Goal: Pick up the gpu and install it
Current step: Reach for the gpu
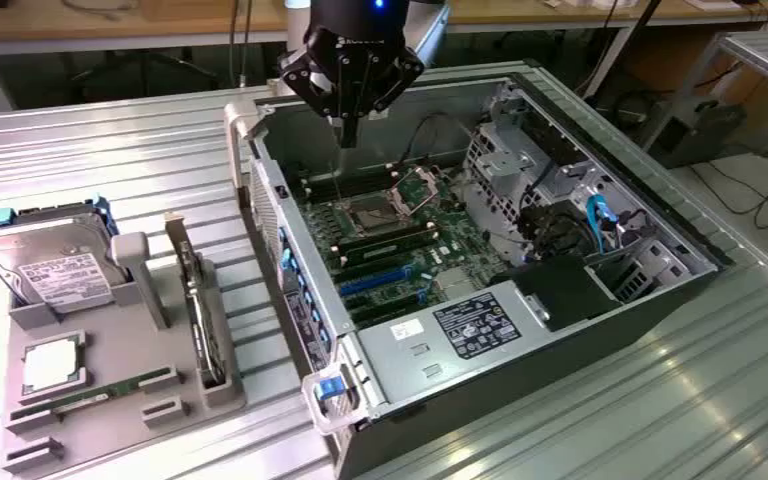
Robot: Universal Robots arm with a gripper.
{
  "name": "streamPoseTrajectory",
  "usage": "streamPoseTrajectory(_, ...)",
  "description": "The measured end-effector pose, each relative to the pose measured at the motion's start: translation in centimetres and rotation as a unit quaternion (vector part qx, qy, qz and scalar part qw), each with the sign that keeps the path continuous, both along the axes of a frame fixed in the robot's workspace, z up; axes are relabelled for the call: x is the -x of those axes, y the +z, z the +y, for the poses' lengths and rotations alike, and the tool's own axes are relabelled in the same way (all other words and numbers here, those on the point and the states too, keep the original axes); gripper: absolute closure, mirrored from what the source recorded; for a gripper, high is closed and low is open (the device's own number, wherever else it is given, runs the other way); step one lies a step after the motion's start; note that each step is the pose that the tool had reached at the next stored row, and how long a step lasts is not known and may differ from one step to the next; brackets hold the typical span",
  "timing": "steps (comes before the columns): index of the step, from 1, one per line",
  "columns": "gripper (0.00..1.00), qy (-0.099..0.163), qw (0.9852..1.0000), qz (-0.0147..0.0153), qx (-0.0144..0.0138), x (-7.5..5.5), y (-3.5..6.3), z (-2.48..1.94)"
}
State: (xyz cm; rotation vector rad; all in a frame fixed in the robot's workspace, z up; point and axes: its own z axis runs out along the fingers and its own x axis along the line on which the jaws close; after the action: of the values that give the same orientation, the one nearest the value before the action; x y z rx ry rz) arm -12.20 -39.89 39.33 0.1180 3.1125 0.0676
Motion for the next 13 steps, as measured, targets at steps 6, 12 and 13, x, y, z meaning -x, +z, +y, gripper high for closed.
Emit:
streamPoseTrajectory(6,0.89,0.000,1.0000,0.0000,0.0000,0.00,0.00,0.00)
streamPoseTrajectory(12,0.89,0.000,1.0000,0.0000,0.0000,0.27,0.00,-0.50)
streamPoseTrajectory(13,0.89,0.000,1.0000,0.0000,0.0000,0.42,0.00,-0.70)
